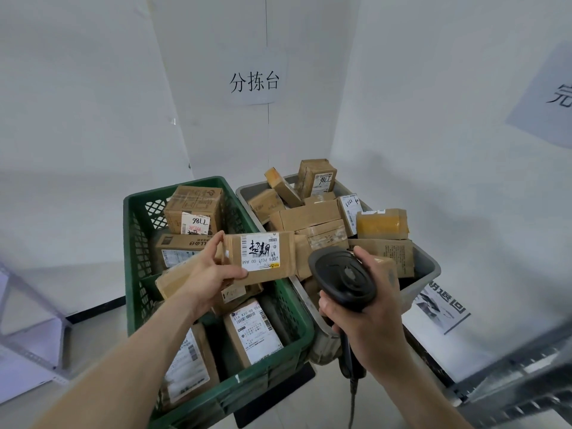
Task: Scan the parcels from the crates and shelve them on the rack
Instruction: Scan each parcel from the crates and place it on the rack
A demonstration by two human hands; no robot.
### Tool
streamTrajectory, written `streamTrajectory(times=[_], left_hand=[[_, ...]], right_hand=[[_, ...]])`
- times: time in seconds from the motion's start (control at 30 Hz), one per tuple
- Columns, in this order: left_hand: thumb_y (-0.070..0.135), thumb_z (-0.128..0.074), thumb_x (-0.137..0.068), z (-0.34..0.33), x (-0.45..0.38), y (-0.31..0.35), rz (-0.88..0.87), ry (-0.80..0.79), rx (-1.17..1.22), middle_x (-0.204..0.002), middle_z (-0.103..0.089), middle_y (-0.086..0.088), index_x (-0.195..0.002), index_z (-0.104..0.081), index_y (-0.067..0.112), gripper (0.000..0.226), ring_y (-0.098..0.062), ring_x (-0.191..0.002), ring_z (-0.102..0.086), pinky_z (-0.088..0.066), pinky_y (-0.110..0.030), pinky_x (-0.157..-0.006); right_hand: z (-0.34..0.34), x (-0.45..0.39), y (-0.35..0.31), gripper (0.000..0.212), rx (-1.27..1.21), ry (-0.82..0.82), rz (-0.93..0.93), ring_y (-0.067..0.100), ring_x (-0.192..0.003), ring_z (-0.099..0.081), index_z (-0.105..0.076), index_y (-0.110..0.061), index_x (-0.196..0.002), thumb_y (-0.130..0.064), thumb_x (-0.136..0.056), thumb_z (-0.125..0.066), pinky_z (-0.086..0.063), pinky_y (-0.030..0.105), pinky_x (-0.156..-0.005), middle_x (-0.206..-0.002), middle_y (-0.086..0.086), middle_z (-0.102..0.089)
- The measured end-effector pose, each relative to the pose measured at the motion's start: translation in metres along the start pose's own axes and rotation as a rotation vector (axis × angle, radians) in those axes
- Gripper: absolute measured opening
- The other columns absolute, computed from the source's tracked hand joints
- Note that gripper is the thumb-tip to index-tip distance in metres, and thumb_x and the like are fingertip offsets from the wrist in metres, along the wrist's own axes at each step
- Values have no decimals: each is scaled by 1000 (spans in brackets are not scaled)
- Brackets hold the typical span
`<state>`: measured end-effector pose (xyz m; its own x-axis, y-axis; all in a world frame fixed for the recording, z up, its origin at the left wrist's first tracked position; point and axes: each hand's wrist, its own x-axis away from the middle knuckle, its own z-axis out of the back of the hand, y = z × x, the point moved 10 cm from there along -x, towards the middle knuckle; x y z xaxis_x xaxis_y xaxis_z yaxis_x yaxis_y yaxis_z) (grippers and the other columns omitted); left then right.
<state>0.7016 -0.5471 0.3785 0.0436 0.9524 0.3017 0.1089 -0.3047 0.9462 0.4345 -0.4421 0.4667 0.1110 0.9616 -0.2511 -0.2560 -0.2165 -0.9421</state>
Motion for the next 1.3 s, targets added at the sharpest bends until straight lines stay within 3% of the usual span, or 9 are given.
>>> streamTrajectory(times=[0.13,0.23,0.33,0.57,0.63,0.73,0.93,1.07,1.3], left_hand=[[-11,-74,-77,-16,5,10,-86,-14,-80,-125,-62,-15,-158,-17,41,112,-33,-112,-65,-50,-49,-103],[-5,-80,-76,-28,5,16,-122,-25,-54,-129,-60,-15,-154,-21,45,110,-31,-114,-64,-53,-41,-95],[13,-87,-62,-36,6,24,-150,-16,-76,-127,-56,-16,-148,-25,45,110,-32,-115,-61,-50,-51,-102],[-7,-81,-75,-54,3,30,-180,-58,-99,-124,-54,-16,-142,-31,45,98,-33,-116,-61,-49,-56,-104],[-8,-80,-75,-60,5,33,-190,-58,-102,-124,-54,-16,-141,-32,44,97,-32,-114,-62,-51,-53,-102],[-12,-77,-76,-68,9,36,-202,-56,-89,-118,-56,-16,-142,-32,41,96,-32,-111,-64,-54,-49,-99],[-12,-77,-75,-86,18,35,-197,-72,-103,-119,-58,-20,-147,-30,40,101,-32,-108,-66,-56,-49,-96],[-11,-79,-74,-99,29,34,-204,-71,-112,-121,-58,-20,-151,-28,37,104,-33,-108,-66,-55,-50,-96],[-12,-78,-74,-123,52,35,-233,-56,-120,-124,-57,-18,-150,-28,39,104,-30,-109,-65,-56,-44,-92]], right_hand=[[-7,1,-2,88,-19,-41,-26,20,-95,-72,-39,-37,-146,-31,-69,-82,-59,59,-88,-114,-14,-69],[-8,2,-1,90,-40,-59,-32,18,-98,-72,-38,-29,-149,-21,-71,-83,-58,57,-92,-114,-16,-69],[-6,3,0,88,-40,-58,-46,16,-105,-71,-41,-31,-145,-21,-69,-85,-58,45,-97,-113,-16,-70],[-2,8,0,88,-63,-66,-78,26,-97,-70,-43,-22,-147,-31,-68,-81,-56,63,-91,-112,4,-70],[4,11,-4,86,-27,-66,-58,17,-101,-70,-44,-18,-146,-20,-70,-85,-58,51,-94,-114,-7,-70],[16,15,-14,84,10,-50,-11,-5,-108,-63,-44,-11,-146,4,-74,-85,-50,11,-93,-110,-37,-61],[31,24,-14,89,-37,-70,-49,20,-97,-73,-38,-25,-149,-8,-74,-83,-59,55,-91,-118,-27,-65],[45,32,-18,93,-53,-61,-61,23,-98,-73,-39,-29,-149,-26,-66,-82,-57,60,-93,-120,-21,-66],[73,46,-18,81,-37,-88,-58,23,-100,-72,-44,-45,-134,-20,-67,-82,-57,53,-95,-117,-25,-65]])
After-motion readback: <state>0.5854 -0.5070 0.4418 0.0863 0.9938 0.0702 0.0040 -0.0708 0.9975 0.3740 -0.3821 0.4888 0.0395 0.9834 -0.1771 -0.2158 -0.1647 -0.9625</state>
